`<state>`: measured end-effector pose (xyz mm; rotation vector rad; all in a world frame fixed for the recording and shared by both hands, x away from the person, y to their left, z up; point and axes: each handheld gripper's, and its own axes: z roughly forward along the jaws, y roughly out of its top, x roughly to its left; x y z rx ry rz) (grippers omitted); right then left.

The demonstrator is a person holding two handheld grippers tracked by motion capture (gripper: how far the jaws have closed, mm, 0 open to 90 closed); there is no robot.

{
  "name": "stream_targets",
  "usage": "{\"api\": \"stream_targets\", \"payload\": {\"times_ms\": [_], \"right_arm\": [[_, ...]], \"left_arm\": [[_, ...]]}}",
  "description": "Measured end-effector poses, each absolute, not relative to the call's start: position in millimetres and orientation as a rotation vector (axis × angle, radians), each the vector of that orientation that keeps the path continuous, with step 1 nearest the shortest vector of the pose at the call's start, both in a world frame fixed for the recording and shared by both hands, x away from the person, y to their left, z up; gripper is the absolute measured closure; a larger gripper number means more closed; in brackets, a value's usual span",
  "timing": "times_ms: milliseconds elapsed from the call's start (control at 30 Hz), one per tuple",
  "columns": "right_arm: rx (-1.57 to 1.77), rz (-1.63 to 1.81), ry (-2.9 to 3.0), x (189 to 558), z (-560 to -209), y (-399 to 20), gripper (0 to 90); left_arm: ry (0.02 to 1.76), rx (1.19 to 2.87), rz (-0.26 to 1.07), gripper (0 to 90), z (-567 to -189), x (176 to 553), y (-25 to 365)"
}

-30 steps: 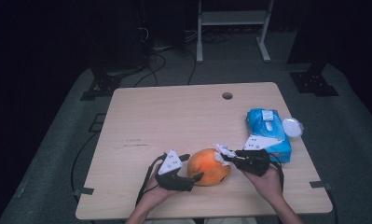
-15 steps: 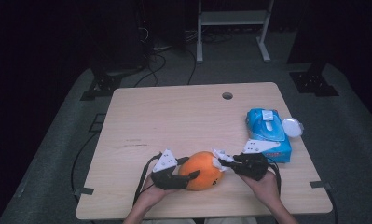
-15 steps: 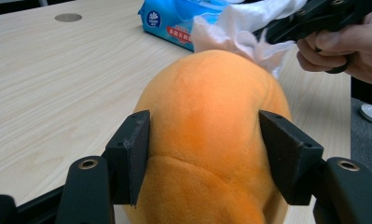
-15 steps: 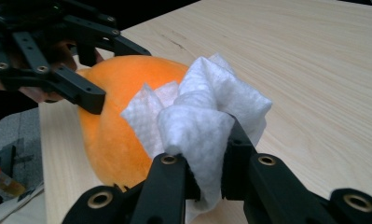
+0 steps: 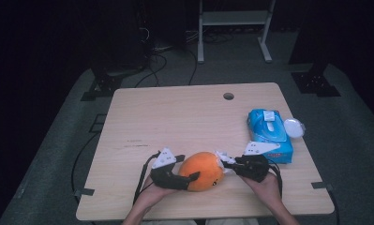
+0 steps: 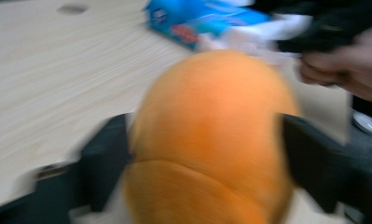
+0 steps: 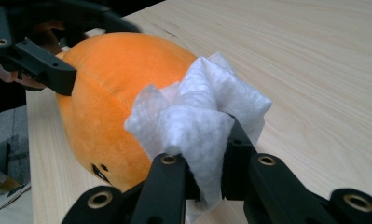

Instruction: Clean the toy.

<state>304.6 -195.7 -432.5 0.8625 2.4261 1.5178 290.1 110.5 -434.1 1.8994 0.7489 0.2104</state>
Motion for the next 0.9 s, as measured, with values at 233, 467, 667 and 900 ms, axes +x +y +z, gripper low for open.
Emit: {"api": "stream_targets", "payload": {"times_ms": [233,467,667,900], "right_arm": [[0.905,1.619,2.375,313,-425,-196,80.4],[0.876,1.632,2.391,314,-428,-193,80.4],[0.782,1.641,2.411,302,-419,-183,80.4],[0.772,1.569,2.4,306,-419,-183,80.4]], "left_arm": [[0.525,1.908,0.51,43.7,-430,279,94],[0.57,1.895,0.429,21.6,-435,284,96],[0.547,1.911,0.383,32.9,-440,282,98],[0.55,1.923,0.35,24.9,-436,280,100]]}}
